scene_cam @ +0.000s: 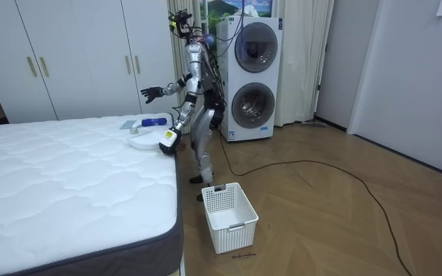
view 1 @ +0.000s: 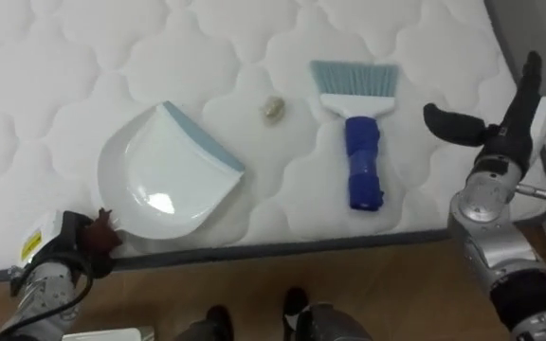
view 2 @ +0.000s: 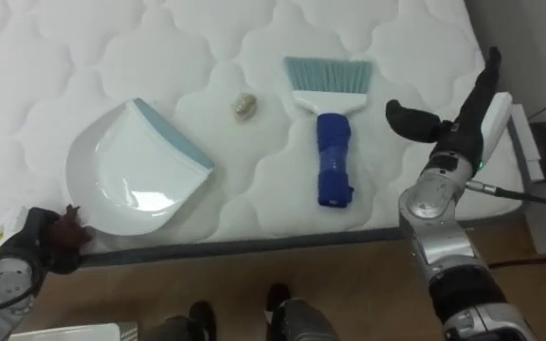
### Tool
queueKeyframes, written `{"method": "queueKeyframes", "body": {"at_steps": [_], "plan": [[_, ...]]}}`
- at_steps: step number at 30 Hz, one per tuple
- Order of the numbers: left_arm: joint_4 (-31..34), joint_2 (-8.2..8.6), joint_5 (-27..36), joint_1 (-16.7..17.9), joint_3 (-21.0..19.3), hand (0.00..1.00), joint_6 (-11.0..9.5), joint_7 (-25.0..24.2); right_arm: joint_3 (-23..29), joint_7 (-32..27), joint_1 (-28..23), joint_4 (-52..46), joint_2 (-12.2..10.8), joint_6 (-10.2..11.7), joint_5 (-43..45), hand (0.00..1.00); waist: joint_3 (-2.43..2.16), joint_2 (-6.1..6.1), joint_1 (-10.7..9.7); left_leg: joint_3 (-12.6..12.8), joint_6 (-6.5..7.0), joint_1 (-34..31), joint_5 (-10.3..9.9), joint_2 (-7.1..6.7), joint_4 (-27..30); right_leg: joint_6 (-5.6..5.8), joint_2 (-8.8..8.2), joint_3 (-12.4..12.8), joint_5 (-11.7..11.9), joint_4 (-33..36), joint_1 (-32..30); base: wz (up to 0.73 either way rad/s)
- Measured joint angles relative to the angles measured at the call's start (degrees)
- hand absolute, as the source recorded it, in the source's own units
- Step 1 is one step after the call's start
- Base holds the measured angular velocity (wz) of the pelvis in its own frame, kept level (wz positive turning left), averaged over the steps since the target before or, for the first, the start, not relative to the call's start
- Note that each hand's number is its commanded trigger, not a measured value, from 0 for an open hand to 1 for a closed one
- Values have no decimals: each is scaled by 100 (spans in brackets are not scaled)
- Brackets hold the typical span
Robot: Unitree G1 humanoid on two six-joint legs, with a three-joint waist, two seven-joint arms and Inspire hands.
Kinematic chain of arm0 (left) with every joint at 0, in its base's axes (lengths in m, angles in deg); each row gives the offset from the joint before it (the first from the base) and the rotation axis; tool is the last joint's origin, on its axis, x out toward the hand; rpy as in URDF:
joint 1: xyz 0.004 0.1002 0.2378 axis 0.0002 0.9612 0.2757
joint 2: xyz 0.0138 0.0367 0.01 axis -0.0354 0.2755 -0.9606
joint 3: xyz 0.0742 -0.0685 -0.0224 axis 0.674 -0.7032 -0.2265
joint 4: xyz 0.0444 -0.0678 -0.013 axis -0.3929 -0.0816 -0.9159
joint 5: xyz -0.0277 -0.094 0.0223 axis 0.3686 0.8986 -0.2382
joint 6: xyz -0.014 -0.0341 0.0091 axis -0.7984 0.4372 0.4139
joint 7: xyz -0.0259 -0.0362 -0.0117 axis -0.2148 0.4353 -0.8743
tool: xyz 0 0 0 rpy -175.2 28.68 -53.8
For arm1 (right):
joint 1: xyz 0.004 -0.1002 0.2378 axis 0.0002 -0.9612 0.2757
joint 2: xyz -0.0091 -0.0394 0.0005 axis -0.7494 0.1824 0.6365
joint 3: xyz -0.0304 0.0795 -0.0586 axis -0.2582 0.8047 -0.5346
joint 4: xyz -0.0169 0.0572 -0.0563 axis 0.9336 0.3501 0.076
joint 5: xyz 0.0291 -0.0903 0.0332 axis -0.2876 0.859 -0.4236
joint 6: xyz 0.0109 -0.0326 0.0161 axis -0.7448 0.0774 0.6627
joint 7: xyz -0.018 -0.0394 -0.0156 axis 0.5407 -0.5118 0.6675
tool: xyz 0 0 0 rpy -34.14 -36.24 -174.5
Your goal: Clean bed
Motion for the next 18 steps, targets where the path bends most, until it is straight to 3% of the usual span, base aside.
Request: {"method": "queueKeyframes", "body": {"at_steps": [11,18], "plan": [[64,-27,1,-96,193,100,65,-180,-519,147,27,181,-6,161,145,0,2,13,17,-33,14,-3,3,-37,11,45,-62,-71,-27,-14,46,3],[64,-29,-3,-202,223,100,130,-399,-619,467,27,696,-59,197,118,0,11,104,36,-30,18,-3,0,-15,-37,24,-72,-144,-40,-37,58,4]]}}
